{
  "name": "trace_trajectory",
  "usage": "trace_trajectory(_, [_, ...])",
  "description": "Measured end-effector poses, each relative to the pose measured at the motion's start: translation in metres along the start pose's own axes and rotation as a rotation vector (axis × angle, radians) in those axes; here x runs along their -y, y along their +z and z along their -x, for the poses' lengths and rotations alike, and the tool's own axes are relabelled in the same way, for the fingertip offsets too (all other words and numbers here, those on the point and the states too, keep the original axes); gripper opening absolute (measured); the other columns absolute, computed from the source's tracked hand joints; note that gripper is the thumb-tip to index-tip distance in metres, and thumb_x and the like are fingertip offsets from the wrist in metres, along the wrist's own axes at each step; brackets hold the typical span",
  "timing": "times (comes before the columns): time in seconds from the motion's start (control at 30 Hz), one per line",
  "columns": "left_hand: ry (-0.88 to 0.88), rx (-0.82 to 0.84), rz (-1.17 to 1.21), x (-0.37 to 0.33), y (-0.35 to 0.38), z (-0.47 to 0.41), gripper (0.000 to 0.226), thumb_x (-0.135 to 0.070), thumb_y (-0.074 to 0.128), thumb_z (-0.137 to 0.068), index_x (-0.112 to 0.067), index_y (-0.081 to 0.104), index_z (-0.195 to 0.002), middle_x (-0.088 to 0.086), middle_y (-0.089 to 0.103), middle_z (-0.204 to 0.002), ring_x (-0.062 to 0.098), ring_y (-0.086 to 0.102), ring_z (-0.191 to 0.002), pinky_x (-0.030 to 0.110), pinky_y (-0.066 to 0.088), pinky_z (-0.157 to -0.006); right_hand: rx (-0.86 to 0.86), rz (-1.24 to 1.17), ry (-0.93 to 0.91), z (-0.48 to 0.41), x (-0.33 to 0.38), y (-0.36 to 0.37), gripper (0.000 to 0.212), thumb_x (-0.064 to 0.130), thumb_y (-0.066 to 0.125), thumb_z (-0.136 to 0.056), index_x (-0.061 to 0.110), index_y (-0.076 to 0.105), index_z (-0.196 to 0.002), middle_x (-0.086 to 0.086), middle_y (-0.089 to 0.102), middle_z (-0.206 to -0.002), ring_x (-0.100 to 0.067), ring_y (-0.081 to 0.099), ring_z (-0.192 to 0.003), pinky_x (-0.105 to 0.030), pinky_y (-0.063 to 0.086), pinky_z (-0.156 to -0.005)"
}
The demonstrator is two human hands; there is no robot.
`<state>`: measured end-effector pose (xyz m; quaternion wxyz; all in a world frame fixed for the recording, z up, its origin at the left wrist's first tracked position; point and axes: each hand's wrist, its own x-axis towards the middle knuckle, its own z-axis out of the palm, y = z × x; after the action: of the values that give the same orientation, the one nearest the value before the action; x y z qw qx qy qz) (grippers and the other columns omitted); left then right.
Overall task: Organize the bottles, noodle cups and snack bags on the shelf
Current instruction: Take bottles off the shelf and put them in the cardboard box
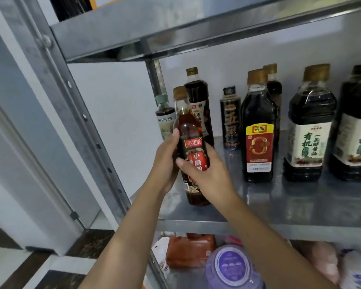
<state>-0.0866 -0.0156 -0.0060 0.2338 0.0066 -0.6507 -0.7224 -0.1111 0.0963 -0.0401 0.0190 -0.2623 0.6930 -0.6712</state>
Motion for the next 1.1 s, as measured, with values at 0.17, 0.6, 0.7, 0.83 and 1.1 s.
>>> trace_trajectory(0.17, [0.023, 0.046, 0.001, 0.003, -0.003, -0.008, 0.051, -0.046, 0.046, -0.096, -0.011, 0.062, -0.13, 0.016, 0.068, -0.125, 0.032, 0.063, -0.12, 0.044, 0.051, -0.104, -0.021, -0.001, 0.059, 0.006, 0.001, 0.0, 0.065, 0.042, 0.076, -0.084, 0.034, 0.046, -0.141, 0.012, 0.064, -0.118, -0.008, 0.062, -0.11, -0.041, 0.05, -0.103])
trace_trajectory(0.6, [0.041, 0.154, 0.084, 0.032, -0.01, -0.019, 0.034, -0.03, 0.068, -0.089, -0.013, 0.066, -0.119, 0.005, 0.075, -0.099, 0.018, 0.072, -0.09, 0.028, 0.058, -0.075, -0.07, 0.045, 0.15, 0.011, -0.009, 0.001, 0.047, 0.044, 0.075, -0.082, 0.044, 0.046, -0.12, 0.025, 0.061, -0.103, 0.007, 0.06, -0.097, -0.012, 0.048, -0.08])
trace_trajectory(0.7, [0.069, 0.116, 0.072, 0.036, -0.014, -0.019, 0.037, -0.026, 0.073, -0.085, -0.01, 0.067, -0.117, 0.007, 0.075, -0.098, 0.019, 0.072, -0.088, 0.029, 0.058, -0.074, -0.082, 0.059, 0.137, 0.01, -0.008, 0.003, 0.049, 0.043, 0.076, -0.081, 0.043, 0.045, -0.119, 0.026, 0.059, -0.1, 0.011, 0.059, -0.09, -0.005, 0.047, -0.067])
trace_trajectory(0.83, [0.099, 0.06, 0.093, 0.038, -0.015, -0.02, 0.03, -0.023, 0.069, -0.081, -0.013, 0.07, -0.109, 0.012, 0.075, -0.099, 0.025, 0.072, -0.088, 0.035, 0.06, -0.077, -0.082, 0.061, 0.112, 0.01, -0.01, 0.003, 0.055, 0.042, 0.078, -0.08, 0.035, 0.051, -0.127, 0.021, 0.063, -0.105, 0.003, 0.063, -0.097, -0.012, 0.052, -0.078])
trace_trajectory(1.1, [0.159, 0.012, 0.06, 0.037, -0.012, -0.014, 0.024, -0.023, 0.07, -0.082, -0.011, 0.07, -0.103, 0.006, 0.076, -0.088, 0.019, 0.072, -0.08, 0.031, 0.06, -0.072, -0.027, 0.045, 0.009, 0.009, -0.018, -0.002, 0.042, 0.041, 0.076, -0.084, 0.039, 0.054, -0.119, 0.016, 0.067, -0.103, 0.003, 0.065, -0.094, -0.018, 0.055, -0.082])
